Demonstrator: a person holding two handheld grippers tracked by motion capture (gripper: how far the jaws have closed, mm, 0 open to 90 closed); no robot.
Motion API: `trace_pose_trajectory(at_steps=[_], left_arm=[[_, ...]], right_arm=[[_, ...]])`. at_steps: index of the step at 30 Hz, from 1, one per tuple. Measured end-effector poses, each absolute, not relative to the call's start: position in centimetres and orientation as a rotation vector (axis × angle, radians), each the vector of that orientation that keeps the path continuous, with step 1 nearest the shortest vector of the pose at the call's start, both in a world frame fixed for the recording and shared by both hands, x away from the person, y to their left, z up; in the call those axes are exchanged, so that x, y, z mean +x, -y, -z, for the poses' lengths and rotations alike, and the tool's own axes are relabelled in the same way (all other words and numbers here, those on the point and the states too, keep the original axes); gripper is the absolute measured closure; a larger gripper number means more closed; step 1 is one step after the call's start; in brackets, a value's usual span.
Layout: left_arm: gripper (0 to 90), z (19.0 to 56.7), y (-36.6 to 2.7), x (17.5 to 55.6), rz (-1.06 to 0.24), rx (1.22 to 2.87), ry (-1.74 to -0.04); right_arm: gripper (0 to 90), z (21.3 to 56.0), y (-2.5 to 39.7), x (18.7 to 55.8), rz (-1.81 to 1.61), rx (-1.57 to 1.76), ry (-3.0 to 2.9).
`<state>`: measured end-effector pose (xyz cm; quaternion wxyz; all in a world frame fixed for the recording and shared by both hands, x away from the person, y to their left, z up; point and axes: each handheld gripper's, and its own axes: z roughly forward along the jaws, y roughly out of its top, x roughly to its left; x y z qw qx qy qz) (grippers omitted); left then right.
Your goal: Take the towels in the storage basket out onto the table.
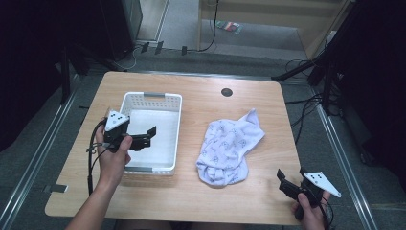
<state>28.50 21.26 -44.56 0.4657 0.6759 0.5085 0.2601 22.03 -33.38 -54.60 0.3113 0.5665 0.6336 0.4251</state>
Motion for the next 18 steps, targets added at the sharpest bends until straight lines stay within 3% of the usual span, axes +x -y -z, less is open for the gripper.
trace_pose_trajectory(at_steps=[18], left_arm=[[0.0, 46.1, -28.0, 26.1, -0.691, 1.596, -1.324]], right_arm=[[12.7, 54.6, 33.3, 22.0, -1.119, 1.506, -1.666]])
